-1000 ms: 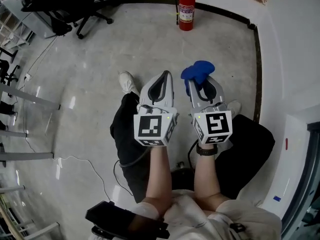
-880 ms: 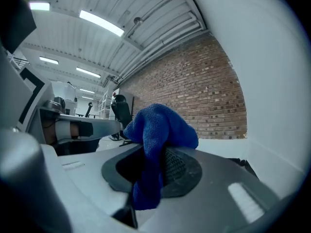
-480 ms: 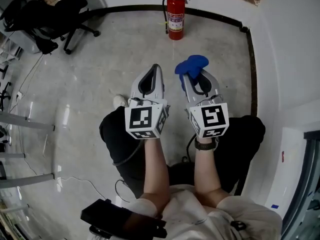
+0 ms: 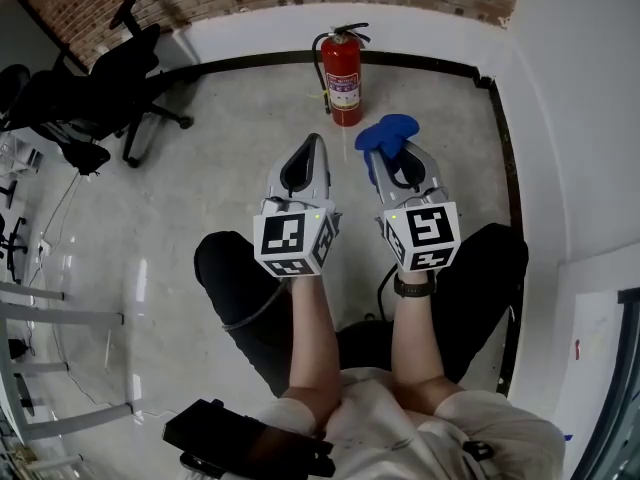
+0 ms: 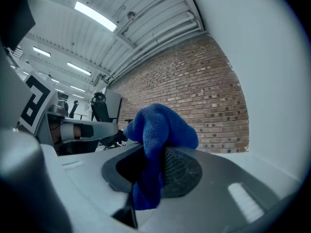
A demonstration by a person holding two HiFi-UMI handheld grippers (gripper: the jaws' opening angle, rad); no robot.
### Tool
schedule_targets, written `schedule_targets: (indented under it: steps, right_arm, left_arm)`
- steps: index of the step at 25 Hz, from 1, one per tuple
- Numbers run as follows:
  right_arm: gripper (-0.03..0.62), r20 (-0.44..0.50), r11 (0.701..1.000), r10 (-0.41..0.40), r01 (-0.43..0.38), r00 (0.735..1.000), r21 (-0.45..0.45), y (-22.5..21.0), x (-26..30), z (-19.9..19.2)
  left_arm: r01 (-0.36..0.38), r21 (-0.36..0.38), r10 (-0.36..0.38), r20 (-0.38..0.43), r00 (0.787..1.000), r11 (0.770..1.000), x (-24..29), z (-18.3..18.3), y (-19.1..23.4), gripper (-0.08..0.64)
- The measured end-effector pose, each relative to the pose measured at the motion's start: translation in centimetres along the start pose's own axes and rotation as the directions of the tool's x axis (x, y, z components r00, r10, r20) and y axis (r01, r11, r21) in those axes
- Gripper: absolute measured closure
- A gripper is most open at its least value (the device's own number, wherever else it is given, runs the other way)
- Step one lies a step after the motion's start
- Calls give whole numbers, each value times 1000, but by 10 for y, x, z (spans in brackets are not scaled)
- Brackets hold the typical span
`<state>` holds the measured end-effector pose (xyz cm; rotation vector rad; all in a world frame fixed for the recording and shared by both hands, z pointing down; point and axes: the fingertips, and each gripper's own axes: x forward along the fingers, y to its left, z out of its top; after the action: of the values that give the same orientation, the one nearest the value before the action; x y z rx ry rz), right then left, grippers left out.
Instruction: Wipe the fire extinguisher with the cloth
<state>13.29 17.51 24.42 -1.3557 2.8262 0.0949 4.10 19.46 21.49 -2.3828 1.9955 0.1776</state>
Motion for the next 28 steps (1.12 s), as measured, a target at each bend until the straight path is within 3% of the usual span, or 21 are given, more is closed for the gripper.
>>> schedule_targets:
  steps: [12, 22, 28]
  right_arm:
    - [512, 92, 997, -62, 66, 994, -37, -33, 112, 40]
    - [512, 33, 992, -117, 119, 993, -50, -70, 211, 14]
    - [511, 10, 991, -119, 119, 993, -63, -92, 272, 13]
  left_arm:
    - [87, 62, -90, 43, 995, 994, 100, 25, 61, 558]
    - [146, 25, -147, 20, 989, 989, 193, 0, 118, 558]
    - [140, 23, -140, -4, 990, 990, 250, -19, 160, 558]
